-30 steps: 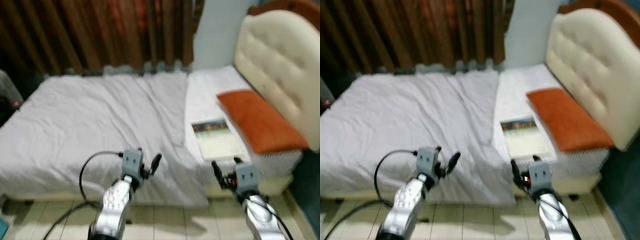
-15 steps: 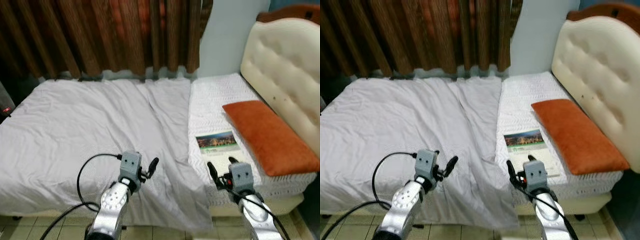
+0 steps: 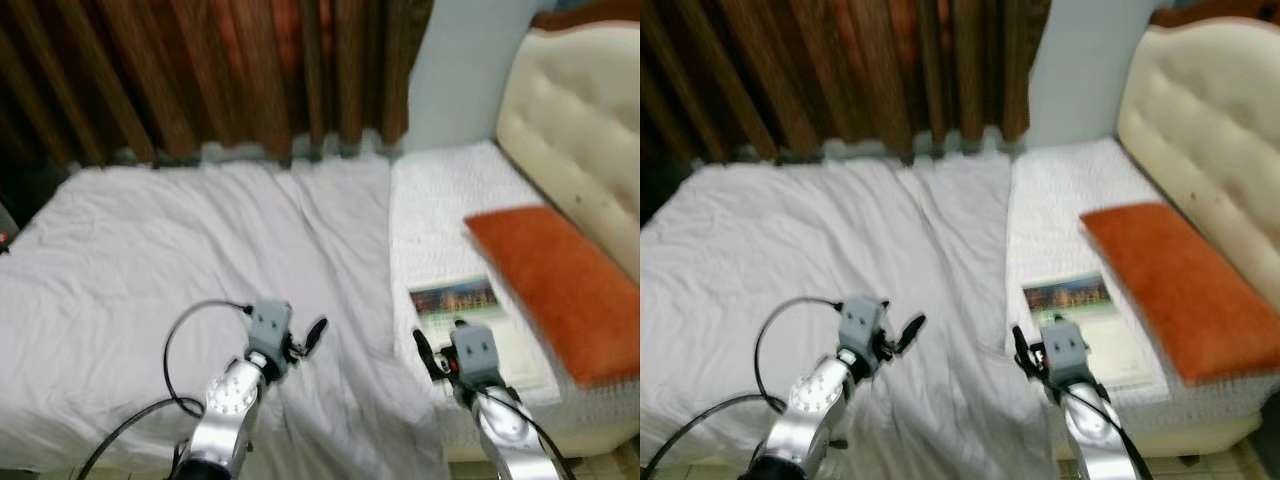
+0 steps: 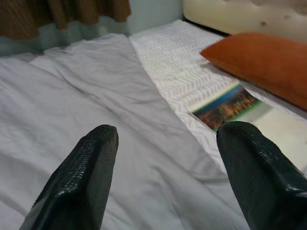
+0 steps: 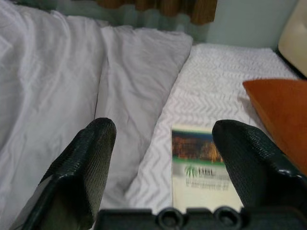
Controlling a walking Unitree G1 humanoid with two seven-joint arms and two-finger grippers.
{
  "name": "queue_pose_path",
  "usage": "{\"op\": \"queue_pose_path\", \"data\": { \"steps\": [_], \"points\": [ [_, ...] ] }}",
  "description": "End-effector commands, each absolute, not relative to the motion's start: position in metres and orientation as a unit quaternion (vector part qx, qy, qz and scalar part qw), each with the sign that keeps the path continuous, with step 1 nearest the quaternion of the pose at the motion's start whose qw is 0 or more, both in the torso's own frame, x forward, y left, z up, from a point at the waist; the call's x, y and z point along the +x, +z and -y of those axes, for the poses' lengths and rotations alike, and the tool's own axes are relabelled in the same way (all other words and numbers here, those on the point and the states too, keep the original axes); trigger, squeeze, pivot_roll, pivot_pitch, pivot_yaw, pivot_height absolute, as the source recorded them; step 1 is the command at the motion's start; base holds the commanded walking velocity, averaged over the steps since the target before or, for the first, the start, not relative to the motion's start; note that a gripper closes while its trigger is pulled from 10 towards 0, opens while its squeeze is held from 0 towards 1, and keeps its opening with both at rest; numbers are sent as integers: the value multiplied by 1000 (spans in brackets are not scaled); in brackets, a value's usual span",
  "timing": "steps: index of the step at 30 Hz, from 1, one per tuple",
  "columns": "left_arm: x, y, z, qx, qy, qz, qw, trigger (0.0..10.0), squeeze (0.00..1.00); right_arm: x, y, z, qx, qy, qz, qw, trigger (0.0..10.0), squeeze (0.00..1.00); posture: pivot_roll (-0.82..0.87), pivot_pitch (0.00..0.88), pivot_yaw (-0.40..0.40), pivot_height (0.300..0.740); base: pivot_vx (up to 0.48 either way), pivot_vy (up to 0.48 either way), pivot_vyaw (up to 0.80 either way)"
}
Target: Clean up the room
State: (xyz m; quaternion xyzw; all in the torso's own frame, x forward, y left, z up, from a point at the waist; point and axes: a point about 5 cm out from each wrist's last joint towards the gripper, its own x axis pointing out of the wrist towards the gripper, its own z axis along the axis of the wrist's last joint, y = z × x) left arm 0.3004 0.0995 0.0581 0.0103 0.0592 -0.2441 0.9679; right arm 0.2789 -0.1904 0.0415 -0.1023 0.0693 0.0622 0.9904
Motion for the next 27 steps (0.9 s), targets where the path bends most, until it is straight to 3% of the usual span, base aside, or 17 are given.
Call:
{"op": "queue_pose_path", "data": {
  "steps": [1, 9, 12, 14, 17, 20, 21, 23, 26, 27],
  "points": [
    [303, 57, -111, 8, -231, -67, 971, 10000, 0, 279, 40, 183, -94, 71, -70, 991, 10000, 0, -105, 34, 56, 740, 469, 0, 0],
    [305, 58, -101, -13, -244, -66, 968, 10000, 0, 273, 39, 182, -121, 84, -67, 987, 10000, 0, -118, 47, 52, 740, 469, 0, -558],
    [303, 57, -94, -20, -244, -69, 967, 10000, 0, 273, 40, 185, -104, 84, -73, 988, 10000, 0, -124, 113, 22, 740, 349, 0, 0],
    [302, 60, -86, -28, -246, -64, 967, 10000, 0, 279, 37, 186, -69, 87, -108, 988, 10000, 0, -128, 221, -16, 740, 0, 0, 0],
    [305, 66, -85, -17, -248, -47, 967, 10000, 0, 292, 31, 188, -44, 85, -148, 984, 10000, 0, -120, 259, -46, 740, 0, 0, 0],
    [298, 83, -83, 2, -282, -12, 959, 10000, 0, 310, 29, 194, -10, 70, -197, 978, 10000, 0, -42, 412, -78, 740, 0, 0, 0],
    [298, 83, -83, 2, -282, -12, 959, 10000, 0, 310, 29, 194, -10, 70, -197, 978, 10000, 0, -42, 412, -78, 740, 0, 0, 0],
    [290, 94, -93, 2, -291, -3, 957, 10000, 0, 318, 31, 196, -7, 43, -211, 977, 10000, 0, 28, 513, -50, 740, 0, 0, 0],
    [282, 109, -107, 1, -283, 7, 959, 10000, 0, 323, 35, 198, -2, 25, -207, 978, 10000, 0, 57, 561, -32, 740, 0, 0, 0],
    [279, 113, -113, 4, -279, 10, 960, 10000, 0, 324, 36, 198, 1, 18, -206, 978, 10000, 1000, 79, 592, -15, 740, 0, 0, 0]
  ]
}}
